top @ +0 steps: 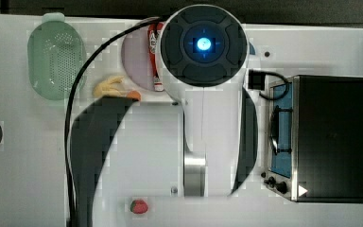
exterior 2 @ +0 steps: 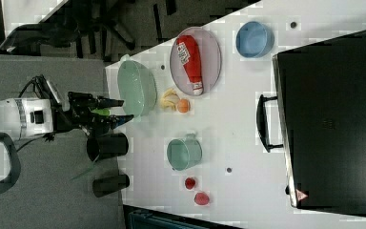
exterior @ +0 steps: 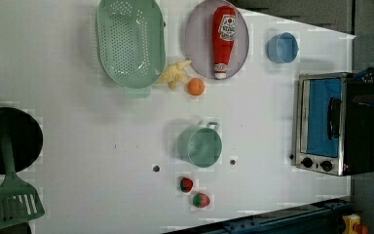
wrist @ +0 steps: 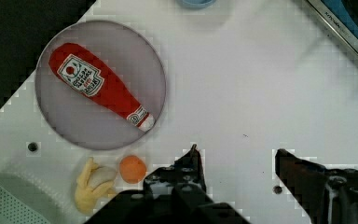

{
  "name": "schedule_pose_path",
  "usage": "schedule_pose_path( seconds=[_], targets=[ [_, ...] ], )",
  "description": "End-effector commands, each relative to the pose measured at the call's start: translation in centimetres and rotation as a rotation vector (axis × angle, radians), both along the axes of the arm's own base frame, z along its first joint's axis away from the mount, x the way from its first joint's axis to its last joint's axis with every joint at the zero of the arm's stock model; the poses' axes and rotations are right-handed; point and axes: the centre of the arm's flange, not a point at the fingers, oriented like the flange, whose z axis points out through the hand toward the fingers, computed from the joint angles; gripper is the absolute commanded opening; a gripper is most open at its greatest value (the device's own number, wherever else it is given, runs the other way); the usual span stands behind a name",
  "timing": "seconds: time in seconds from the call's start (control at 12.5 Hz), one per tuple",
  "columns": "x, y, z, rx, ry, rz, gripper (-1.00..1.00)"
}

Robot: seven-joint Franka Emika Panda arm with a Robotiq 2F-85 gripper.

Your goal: Flap open oven.

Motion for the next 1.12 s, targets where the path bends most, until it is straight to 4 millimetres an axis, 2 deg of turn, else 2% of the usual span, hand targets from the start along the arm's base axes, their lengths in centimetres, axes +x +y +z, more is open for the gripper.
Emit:
schedule_pose_path(
  seconds=[0.08,0.24,0.32,0.4,0.88,0.96,1.12],
  targets=[
    [-15.1,-3.9,5.3,0.003,0.045,-0.200,0.59],
    [-15.1,-3.9,5.3,0.003,0.045,-0.200,0.99],
    [-15.1,-3.9,5.3,0.003,0.045,-0.200,1.00],
    [-15.0,-3.8,5.3,0.003,0.045,-0.200,0.90],
    [-14.4,-4.7,5.2,0.007,0.013,-0.213,-0.55],
    [-14.0,-5.2,4.9,0.010,-0.007,-0.209,-0.65],
    [-13.2,-7.2,3.5,0.006,-0.014,-0.110,-0.65]
  ],
)
